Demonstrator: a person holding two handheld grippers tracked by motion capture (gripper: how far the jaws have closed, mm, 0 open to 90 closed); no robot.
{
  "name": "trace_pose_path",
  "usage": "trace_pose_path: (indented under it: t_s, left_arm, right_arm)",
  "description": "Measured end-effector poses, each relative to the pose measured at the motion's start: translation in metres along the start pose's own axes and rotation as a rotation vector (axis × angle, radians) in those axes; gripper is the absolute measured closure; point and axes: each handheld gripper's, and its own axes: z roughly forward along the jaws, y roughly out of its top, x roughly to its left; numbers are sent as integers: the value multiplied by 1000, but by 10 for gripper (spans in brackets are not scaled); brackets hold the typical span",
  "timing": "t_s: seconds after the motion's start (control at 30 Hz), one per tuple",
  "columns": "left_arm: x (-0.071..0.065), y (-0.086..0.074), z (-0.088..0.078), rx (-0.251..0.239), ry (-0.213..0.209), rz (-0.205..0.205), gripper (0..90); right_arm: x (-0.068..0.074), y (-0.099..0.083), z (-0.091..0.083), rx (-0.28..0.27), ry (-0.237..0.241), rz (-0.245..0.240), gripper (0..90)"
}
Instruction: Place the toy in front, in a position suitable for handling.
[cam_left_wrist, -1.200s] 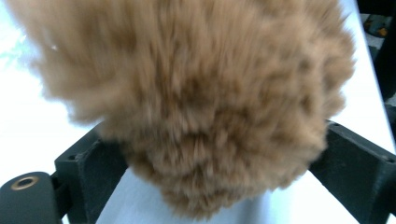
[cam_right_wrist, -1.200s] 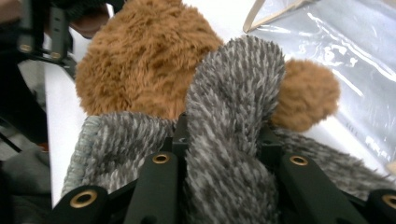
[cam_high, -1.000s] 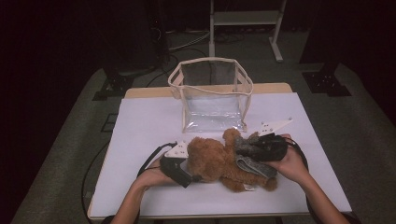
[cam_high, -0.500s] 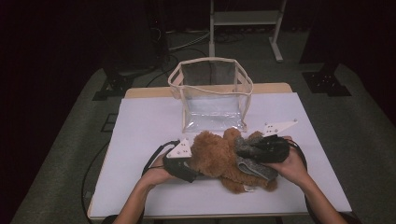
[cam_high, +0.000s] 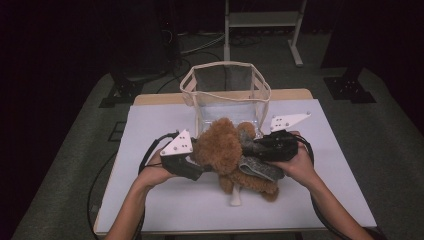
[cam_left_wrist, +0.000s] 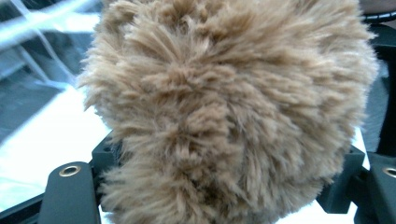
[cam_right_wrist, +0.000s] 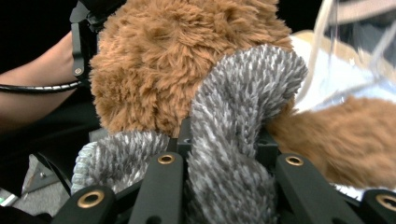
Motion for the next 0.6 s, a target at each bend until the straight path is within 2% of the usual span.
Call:
trace_pose_path:
  t_s: [0.1,0.2,0.37,0.5,0.6]
  left_arm:
    - [0,15,-12,-13,9,33,237]
    - [-1,23,-17,-7,13,59,236]
    - [-4,14,-1,-16,9,9,223]
    - [-7,13,11,-86,11,-35,162]
    - [-9,19,20,-106,14,-47,84]
  right_arm:
    - [2,7,-1,-29,28,4,714]
    - [4,10,-4,-46,39,3,714]
    - [-4,-6,-4,-40,27,49,713]
    - [-10,-18,-14,-75,20,88,712]
    - [-11,-19,-24,-71,2,89,710]
